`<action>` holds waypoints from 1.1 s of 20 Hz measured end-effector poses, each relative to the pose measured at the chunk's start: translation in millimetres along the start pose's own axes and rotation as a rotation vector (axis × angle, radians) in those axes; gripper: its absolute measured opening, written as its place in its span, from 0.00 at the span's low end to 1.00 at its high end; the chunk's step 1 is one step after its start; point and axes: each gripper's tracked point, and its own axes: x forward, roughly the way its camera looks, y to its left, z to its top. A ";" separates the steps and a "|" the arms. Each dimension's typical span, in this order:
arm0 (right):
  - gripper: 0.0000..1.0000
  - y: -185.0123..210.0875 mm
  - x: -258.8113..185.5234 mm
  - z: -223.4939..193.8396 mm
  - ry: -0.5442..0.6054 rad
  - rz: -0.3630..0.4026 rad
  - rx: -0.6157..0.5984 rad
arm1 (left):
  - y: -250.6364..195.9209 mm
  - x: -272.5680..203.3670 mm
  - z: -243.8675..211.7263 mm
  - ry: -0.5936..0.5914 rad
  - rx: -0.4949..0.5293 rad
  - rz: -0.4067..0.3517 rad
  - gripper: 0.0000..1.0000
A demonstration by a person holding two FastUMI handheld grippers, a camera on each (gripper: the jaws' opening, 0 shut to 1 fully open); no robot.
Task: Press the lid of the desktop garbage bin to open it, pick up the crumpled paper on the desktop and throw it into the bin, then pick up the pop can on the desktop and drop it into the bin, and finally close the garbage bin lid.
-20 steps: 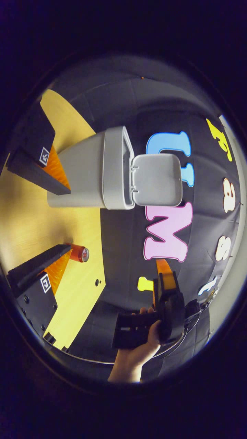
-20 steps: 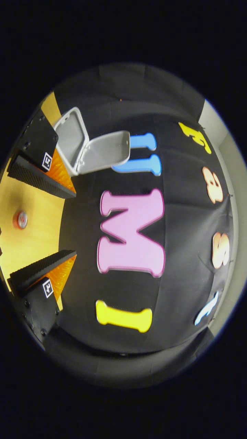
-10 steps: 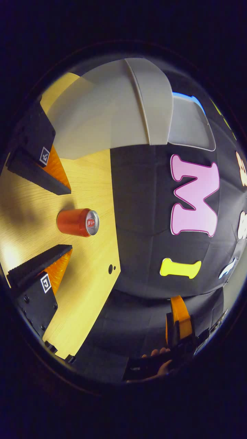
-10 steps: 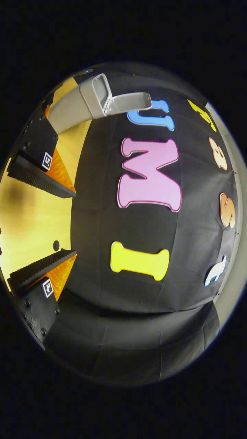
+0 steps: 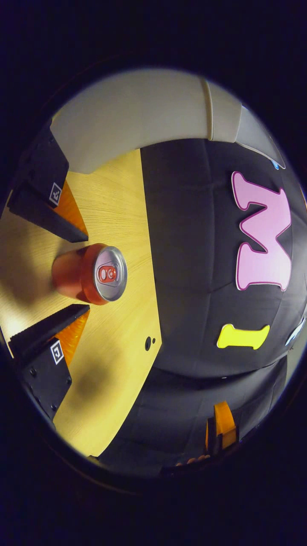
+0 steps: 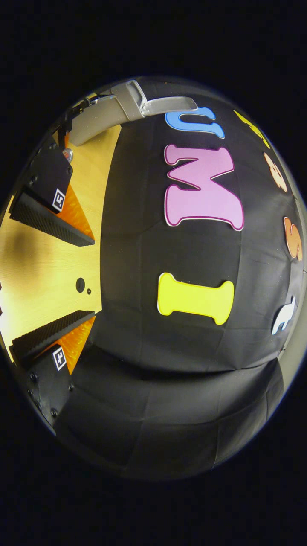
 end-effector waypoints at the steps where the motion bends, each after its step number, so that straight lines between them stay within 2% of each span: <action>1: 0.98 -0.9 1.6 -2.7 0.011 -0.001 -0.007 | -1.4 4.8 0.6 0.001 -0.006 -0.007 0.98; 4: 0.98 -0.1 8.1 -15.0 0.042 0.000 -0.017 | -1.9 12.1 0.3 0.003 -0.019 -0.014 0.98; 5: 0.98 0.3 6.7 -18.1 0.048 0.001 -0.014 | -2.5 10.3 3.0 0.004 -0.014 -0.013 0.96; 6: 0.98 1.1 5.2 -21.4 0.054 0.002 -0.011 | -3.3 7.9 3.9 0.009 -0.008 -0.019 0.89; 9: 0.98 6.3 2.2 -19.5 0.062 0.008 0.010 | -5.7 -8.3 25.7 -0.002 0.012 -0.029 0.88; 18: 0.97 26.0 -26.1 27.3 0.032 0.014 0.064 | -2.8 -101.4 183.2 -0.192 0.023 -0.025 0.88; 22: 0.98 30.0 -46.2 47.2 0.022 0.013 0.076 | 15.7 -134.7 244.7 -0.278 0.019 -0.015 0.88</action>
